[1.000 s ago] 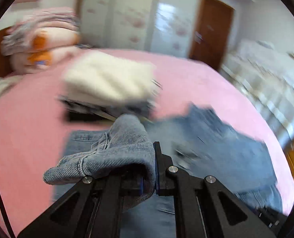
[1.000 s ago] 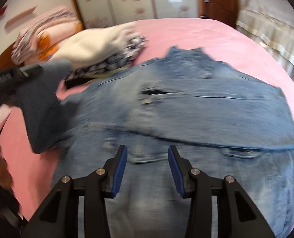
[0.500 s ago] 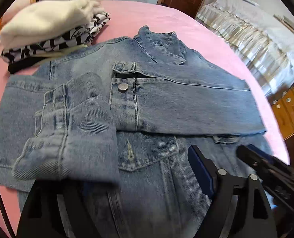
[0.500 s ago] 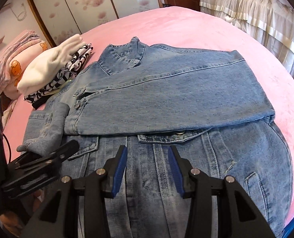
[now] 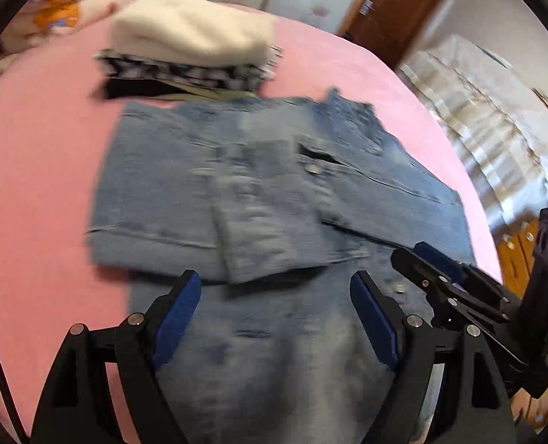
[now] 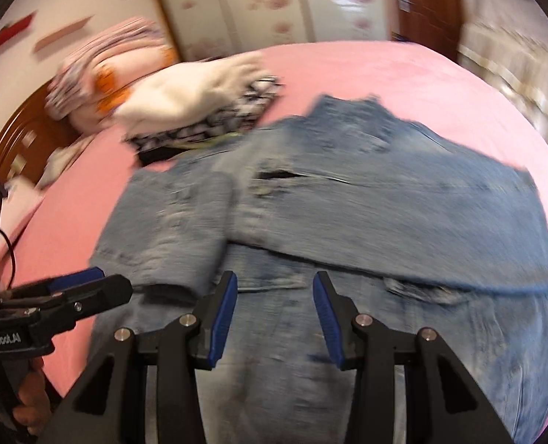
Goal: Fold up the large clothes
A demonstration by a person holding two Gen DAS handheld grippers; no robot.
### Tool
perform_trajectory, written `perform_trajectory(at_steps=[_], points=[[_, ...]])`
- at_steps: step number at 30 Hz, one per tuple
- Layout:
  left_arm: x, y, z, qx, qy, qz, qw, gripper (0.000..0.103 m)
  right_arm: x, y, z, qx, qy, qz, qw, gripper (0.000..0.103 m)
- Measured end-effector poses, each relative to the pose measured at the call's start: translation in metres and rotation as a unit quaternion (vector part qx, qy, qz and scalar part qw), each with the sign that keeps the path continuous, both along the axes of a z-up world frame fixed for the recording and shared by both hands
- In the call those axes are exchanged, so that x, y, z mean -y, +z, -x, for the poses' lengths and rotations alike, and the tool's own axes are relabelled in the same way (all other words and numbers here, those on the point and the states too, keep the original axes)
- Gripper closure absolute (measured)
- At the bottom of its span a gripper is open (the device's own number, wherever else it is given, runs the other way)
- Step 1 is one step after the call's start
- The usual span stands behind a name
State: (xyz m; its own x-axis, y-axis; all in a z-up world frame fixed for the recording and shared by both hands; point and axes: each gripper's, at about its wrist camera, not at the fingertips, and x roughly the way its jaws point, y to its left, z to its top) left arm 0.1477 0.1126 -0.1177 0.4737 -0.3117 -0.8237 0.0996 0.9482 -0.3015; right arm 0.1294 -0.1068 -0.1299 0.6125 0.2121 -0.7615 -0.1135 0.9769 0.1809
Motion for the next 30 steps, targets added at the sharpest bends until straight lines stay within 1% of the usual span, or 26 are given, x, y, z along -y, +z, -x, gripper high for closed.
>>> perform_trajectory(at_steps=[3,5,7,10,12,14,18,20,21,23,24,25,27,29,30], points=[[-0.026,-0.001,0.006,-0.002,0.032,-0.008,0.9995,0.021,-0.031,0.002,-0.007,0.008,0.054,0.028,0.998,0.06],[-0.042,-0.005,0.01,-0.008,0.052,-0.016,0.9985,0.021,-0.054,0.0,-0.011,0.008,0.096,0.047,0.994,0.06],[-0.053,-0.011,0.011,-0.015,0.064,-0.019,0.9977,0.021,-0.078,-0.006,-0.012,0.007,0.145,0.074,0.987,0.06],[-0.066,-0.022,0.013,-0.028,0.075,-0.014,0.9967,0.021,-0.107,-0.018,-0.009,0.012,0.196,0.128,0.972,0.06],[-0.074,-0.028,0.014,-0.035,0.081,-0.009,0.996,0.021,-0.12,-0.026,-0.008,0.015,0.212,0.162,0.964,0.06],[-0.078,-0.032,0.014,-0.037,0.085,-0.005,0.9957,0.021,-0.129,-0.031,-0.009,0.025,0.214,0.192,0.957,0.06],[-0.081,-0.035,0.014,-0.036,0.087,0.001,0.9955,0.021,-0.142,-0.034,-0.02,0.036,0.208,0.223,0.952,0.06],[-0.082,-0.036,0.013,-0.035,0.088,0.004,0.9955,0.021,-0.15,-0.038,-0.026,0.04,0.212,0.239,0.947,0.06],[-0.083,-0.036,0.013,-0.035,0.088,0.004,0.9955,0.021,-0.153,-0.04,-0.03,0.037,0.214,0.248,0.944,0.066],[-0.084,-0.035,0.014,-0.033,0.089,0.004,0.9955,0.021,-0.162,-0.039,-0.036,0.036,0.227,0.257,0.939,0.088],[-0.084,-0.035,0.014,-0.032,0.089,0.004,0.9955,0.021,-0.166,-0.036,-0.04,0.036,0.226,0.266,0.936,0.088],[-0.084,-0.034,0.014,-0.031,0.09,0.004,0.9954,0.021,-0.167,-0.031,-0.043,0.042,0.221,0.269,0.937,0.089],[-0.086,-0.032,0.014,-0.028,0.093,0.004,0.9953,0.021,-0.163,-0.01,-0.054,0.062,0.206,0.257,0.942,0.089],[-0.086,-0.031,0.014,-0.025,0.094,0.005,0.9952,0.021,-0.144,0.023,-0.068,0.086,0.172,0.221,0.956,0.089],[-0.085,-0.03,0.014,-0.023,0.094,0.005,0.9953,0.021,-0.13,0.042,-0.075,0.099,0.147,0.198,0.964,0.09]])
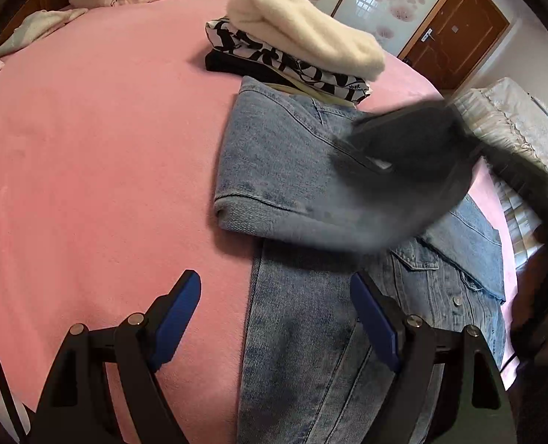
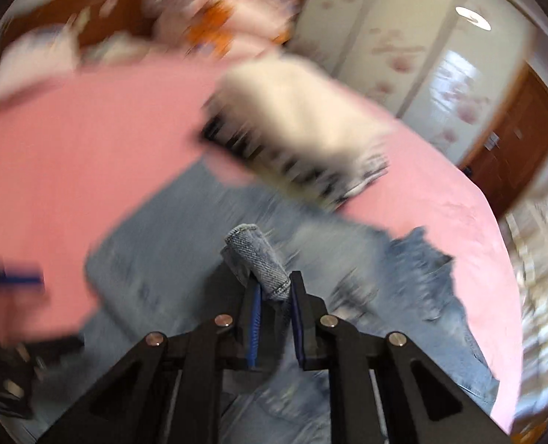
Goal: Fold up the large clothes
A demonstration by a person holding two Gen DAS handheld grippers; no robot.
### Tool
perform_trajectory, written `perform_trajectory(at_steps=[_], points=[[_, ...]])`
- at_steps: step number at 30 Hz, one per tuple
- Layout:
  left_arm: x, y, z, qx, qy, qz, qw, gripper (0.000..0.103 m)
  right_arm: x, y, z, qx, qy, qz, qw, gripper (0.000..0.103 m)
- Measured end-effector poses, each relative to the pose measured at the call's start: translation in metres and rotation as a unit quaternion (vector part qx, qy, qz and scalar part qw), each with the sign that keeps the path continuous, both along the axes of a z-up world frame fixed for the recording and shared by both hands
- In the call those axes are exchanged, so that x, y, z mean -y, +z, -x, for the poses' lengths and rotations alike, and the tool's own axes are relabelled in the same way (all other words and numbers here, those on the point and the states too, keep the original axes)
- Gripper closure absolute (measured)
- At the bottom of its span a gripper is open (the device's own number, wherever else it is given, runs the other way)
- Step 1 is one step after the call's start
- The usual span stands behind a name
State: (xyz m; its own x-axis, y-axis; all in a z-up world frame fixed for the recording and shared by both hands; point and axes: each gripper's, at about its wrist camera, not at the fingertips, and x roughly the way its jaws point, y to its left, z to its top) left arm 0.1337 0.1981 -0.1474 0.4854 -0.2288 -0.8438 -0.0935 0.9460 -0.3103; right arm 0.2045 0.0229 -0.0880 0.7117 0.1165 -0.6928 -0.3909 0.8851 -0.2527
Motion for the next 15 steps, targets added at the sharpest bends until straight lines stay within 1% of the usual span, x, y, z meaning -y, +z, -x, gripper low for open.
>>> perform_trajectory(at_steps=[1,2,4,6,7,8,9,10,11,12,14,15], points=[[0.001,0.001,0.0,0.001,-0.001,0.0,1.0,0.021,0.015,0.015,-0.005,0.011,-0.02,-0.024,0.999,0.09],[0.003,0.002,0.0,0.003,-0.003,0.0,1.0,0.021,0.038,0.032,-0.01,0.024,-0.047,-0.059,0.997,0.09],[0.008,0.003,0.0,0.007,-0.009,0.0,0.9999,0.021,0.082,0.055,-0.015,0.043,-0.096,-0.117,0.988,0.092],[0.015,0.003,-0.001,0.008,-0.019,-0.002,0.9998,0.021,0.128,0.065,-0.012,0.065,-0.152,-0.149,0.975,0.092],[0.018,0.002,-0.002,0.008,-0.023,-0.004,0.9997,0.021,0.151,0.064,-0.009,0.073,-0.18,-0.157,0.968,0.091],[0.022,0.001,-0.003,0.007,-0.029,-0.006,0.9995,0.021,0.175,0.058,-0.005,0.071,-0.209,-0.161,0.962,0.091],[0.025,-0.001,-0.004,0.006,-0.033,-0.007,0.9994,0.021,0.194,0.049,-0.002,0.06,-0.229,-0.168,0.957,0.091],[0.03,-0.003,-0.005,0.002,-0.039,-0.01,0.9992,0.021,0.214,0.035,0.001,0.039,-0.248,-0.18,0.951,0.089],[0.034,-0.005,-0.006,0.0,-0.043,-0.011,0.999,0.021,0.233,0.014,0.004,0.003,-0.267,-0.191,0.944,0.086],[0.039,-0.007,-0.009,-0.004,-0.049,-0.014,0.9987,0.021,0.246,-0.007,0.006,-0.036,-0.28,-0.194,0.939,0.078],[0.045,-0.011,-0.017,-0.008,-0.058,-0.022,0.998,0.021,0.267,-0.055,0.014,-0.116,-0.308,-0.176,0.928,0.077],[0.048,-0.013,-0.023,-0.01,-0.064,-0.027,0.9976,0.021,0.274,-0.074,0.02,-0.143,-0.315,-0.169,0.923,0.077]])
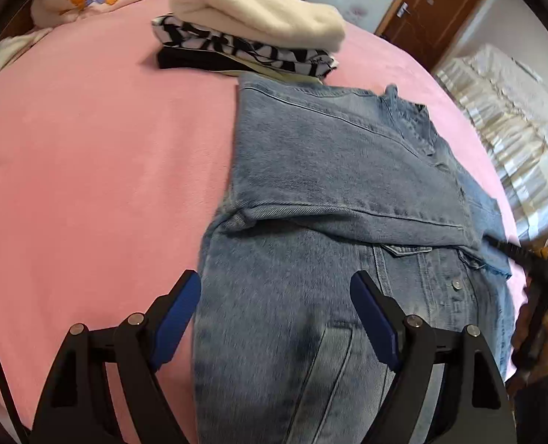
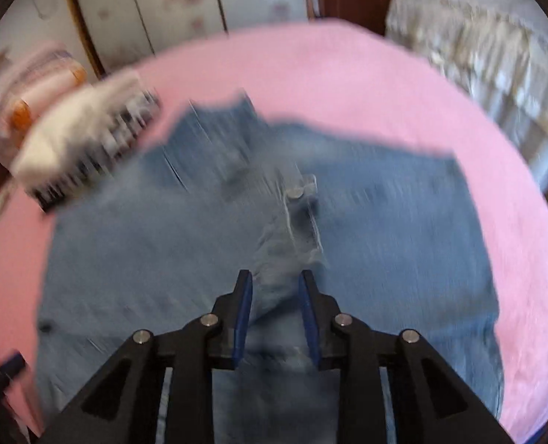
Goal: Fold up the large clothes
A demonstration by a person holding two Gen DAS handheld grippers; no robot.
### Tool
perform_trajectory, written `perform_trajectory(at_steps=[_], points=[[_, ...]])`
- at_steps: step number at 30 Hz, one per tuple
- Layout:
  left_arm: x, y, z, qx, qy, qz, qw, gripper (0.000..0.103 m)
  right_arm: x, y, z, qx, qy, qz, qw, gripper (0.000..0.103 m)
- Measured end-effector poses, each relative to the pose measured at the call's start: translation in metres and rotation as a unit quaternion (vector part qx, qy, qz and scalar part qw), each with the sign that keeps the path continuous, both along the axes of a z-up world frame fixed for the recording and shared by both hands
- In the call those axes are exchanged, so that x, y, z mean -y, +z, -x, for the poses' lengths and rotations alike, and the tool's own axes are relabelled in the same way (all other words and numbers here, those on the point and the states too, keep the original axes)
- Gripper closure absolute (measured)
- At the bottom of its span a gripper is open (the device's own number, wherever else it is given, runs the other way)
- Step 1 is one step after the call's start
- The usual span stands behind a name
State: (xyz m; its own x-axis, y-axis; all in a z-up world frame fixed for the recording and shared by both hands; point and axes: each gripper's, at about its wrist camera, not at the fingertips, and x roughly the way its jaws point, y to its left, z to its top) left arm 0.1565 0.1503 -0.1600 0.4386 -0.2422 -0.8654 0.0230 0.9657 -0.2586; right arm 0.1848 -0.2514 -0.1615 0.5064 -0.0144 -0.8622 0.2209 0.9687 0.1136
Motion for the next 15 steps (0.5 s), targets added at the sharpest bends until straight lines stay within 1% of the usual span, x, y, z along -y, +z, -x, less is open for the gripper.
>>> perform_trajectory(at_steps=[2,4,5,6,7,8,9,11,14,15], points=[[0.004,-0.002,-0.016,-0.001,-0.008,-0.011,0.9999,0.021,0.011,-0.02,0.011,-0.025,-0.003,-0.021,0.999,0.077],[0.008,-0.002,-0.035,0.0,-0.016,-0.024,0.9996,0.021,0.022,-0.023,0.018,-0.022,-0.002,-0.055,0.998,0.076],[0.01,-0.003,-0.046,0.0,-0.02,-0.03,0.9993,0.021,0.026,-0.022,0.017,-0.017,-0.002,-0.066,0.998,0.071],[0.01,-0.004,-0.056,0.0,-0.022,-0.036,0.9991,0.021,0.031,-0.019,0.014,-0.008,-0.002,-0.078,0.997,0.062],[0.01,-0.007,-0.071,-0.002,-0.026,-0.042,0.9988,0.021,0.034,-0.016,0.011,0.002,-0.001,-0.086,0.996,0.056],[0.01,-0.009,-0.084,-0.004,-0.026,-0.049,0.9985,0.021,0.034,-0.011,0.005,0.012,0.002,-0.092,0.996,0.044],[0.008,-0.012,-0.099,-0.006,-0.025,-0.053,0.9983,0.021,0.036,-0.009,-0.001,0.02,0.006,-0.093,0.995,0.036],[0.003,-0.02,-0.124,-0.022,-0.018,-0.055,0.9981,0.021,0.037,-0.005,-0.023,0.03,0.022,-0.087,0.995,0.035],[0.0,-0.034,-0.16,-0.044,-0.009,-0.051,0.9977,0.021,0.038,-0.008,-0.061,0.025,0.044,-0.084,0.995,0.035],[-0.002,-0.038,-0.166,-0.048,-0.007,-0.051,0.9975,0.021,0.04,-0.011,-0.074,0.023,0.046,-0.08,0.995,0.035]])
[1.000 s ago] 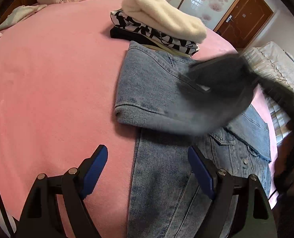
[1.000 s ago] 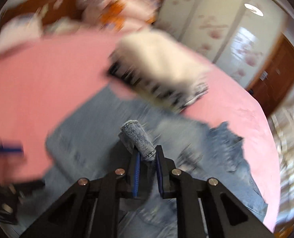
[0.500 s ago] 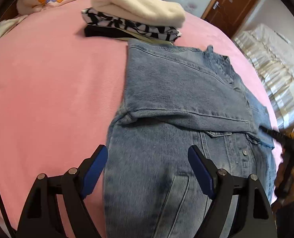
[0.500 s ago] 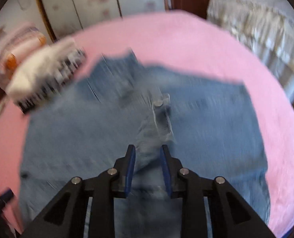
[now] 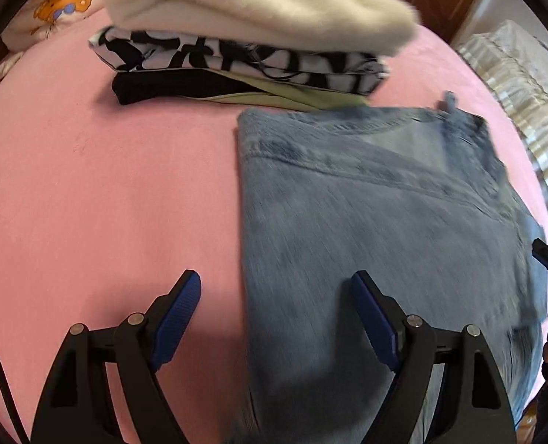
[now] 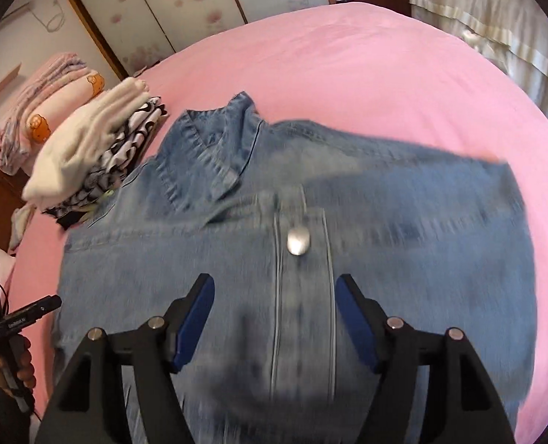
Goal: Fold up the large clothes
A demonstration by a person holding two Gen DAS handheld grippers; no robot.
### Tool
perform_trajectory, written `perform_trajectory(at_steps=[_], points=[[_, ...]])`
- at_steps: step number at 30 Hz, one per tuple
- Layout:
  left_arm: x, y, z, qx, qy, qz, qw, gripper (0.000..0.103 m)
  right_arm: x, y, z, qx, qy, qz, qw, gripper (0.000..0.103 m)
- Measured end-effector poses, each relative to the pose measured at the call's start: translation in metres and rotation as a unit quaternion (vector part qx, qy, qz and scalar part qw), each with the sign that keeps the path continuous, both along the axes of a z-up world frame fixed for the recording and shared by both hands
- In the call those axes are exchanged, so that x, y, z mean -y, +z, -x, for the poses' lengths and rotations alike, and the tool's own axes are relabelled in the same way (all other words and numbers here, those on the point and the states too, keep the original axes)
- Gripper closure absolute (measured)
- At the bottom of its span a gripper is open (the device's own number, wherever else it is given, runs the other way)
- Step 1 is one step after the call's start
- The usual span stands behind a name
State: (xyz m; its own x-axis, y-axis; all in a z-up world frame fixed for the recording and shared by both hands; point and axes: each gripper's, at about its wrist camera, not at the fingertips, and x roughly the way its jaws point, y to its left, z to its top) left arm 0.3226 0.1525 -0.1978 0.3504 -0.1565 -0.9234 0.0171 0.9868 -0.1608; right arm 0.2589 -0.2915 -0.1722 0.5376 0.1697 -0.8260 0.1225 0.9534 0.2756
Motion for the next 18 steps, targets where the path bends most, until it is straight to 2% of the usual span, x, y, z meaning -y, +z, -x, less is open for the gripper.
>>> perform_trajectory(at_steps=[3,5,8,10,11,12,16,18], points=[[-0.002,-0.012,-0.023,-0.011,0.004,0.012,0.9999,0.019,0.005,-0.007,-0.028,-0.006,0.006,0.019,1.0,0.035],[0.0,-0.014,-0.032,-0.006,-0.001,0.012,0.9999,0.016,0.007,-0.015,-0.041,-0.013,0.011,0.029,0.999,0.035],[0.005,-0.018,-0.044,0.004,-0.006,0.01,0.9999,0.017,0.006,-0.027,-0.056,-0.021,0.023,0.037,0.999,0.035],[0.009,-0.014,-0.046,0.021,-0.016,0.016,0.9995,0.041,-0.002,-0.029,-0.056,-0.012,0.038,0.053,0.998,0.053],[0.013,-0.011,-0.048,0.029,-0.025,0.022,0.999,0.077,-0.008,-0.03,-0.056,-0.012,0.052,0.06,0.997,0.066],[0.016,-0.007,-0.05,0.035,-0.021,0.0,0.9992,0.092,-0.013,-0.03,-0.055,-0.012,0.061,0.066,0.996,0.07],[0.023,0.011,-0.042,0.085,-0.03,-0.035,0.9954,0.097,-0.028,-0.017,-0.045,0.019,0.061,0.104,0.993,0.075],[0.023,0.021,-0.037,0.115,-0.032,-0.043,0.9919,0.098,-0.027,0.002,-0.036,0.061,0.048,0.097,0.992,0.075]])
